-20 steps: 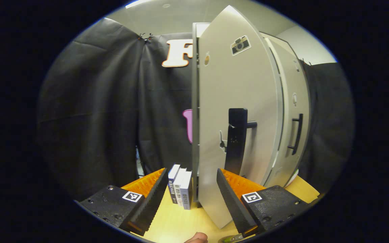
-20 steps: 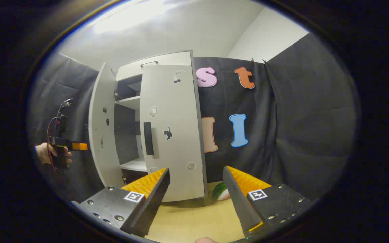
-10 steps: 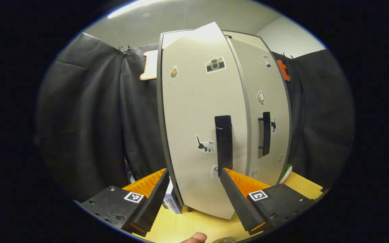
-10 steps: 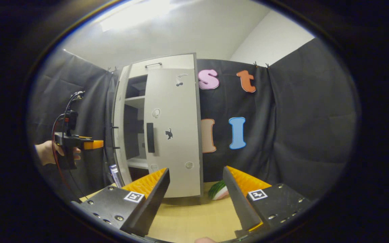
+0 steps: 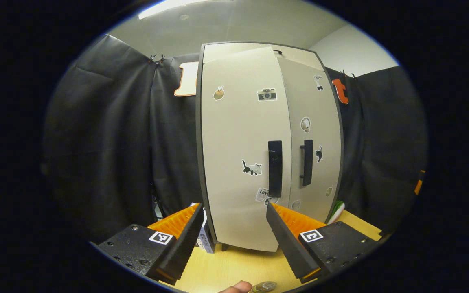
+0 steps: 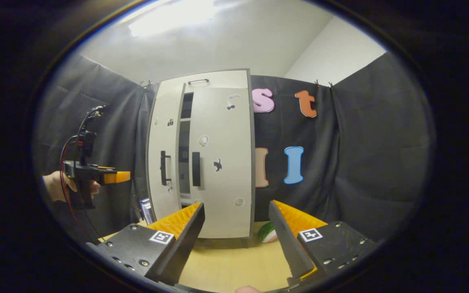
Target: Grasp the bottle in the cabinet with the left hand and place it on the coaster, then close the right door with the right hand and the left door with the left hand.
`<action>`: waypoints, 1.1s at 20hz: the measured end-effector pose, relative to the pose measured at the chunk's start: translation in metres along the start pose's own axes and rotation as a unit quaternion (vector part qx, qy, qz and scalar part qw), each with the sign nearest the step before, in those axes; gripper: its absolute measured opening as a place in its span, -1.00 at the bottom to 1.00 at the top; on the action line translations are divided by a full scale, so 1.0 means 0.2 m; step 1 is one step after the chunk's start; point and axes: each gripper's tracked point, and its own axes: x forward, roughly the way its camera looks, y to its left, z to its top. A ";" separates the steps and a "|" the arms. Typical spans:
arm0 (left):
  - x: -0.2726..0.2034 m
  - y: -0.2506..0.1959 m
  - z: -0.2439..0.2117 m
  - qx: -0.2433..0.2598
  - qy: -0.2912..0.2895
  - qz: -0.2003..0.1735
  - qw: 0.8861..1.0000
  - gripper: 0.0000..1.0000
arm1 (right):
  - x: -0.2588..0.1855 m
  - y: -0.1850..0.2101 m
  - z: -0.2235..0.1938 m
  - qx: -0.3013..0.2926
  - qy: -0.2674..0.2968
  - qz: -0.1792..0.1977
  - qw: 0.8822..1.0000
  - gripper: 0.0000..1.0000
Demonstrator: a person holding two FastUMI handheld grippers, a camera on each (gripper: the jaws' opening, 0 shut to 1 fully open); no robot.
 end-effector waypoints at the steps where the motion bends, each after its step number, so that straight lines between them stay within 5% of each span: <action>1: -0.01 0.00 0.00 -0.003 0.000 -0.004 1.000 0.94 | 0.01 0.01 0.01 -0.001 -0.002 -0.003 1.000 0.92; 12: -0.26 -0.01 0.04 -0.015 -0.024 -0.023 0.999 1.00 | 0.00 0.13 0.05 -0.007 0.005 -0.039 0.999 0.92; 22: -0.52 -0.09 -0.04 -0.015 -0.009 -0.024 1.000 0.95 | -0.07 0.38 0.11 -0.006 0.002 -0.025 1.000 0.92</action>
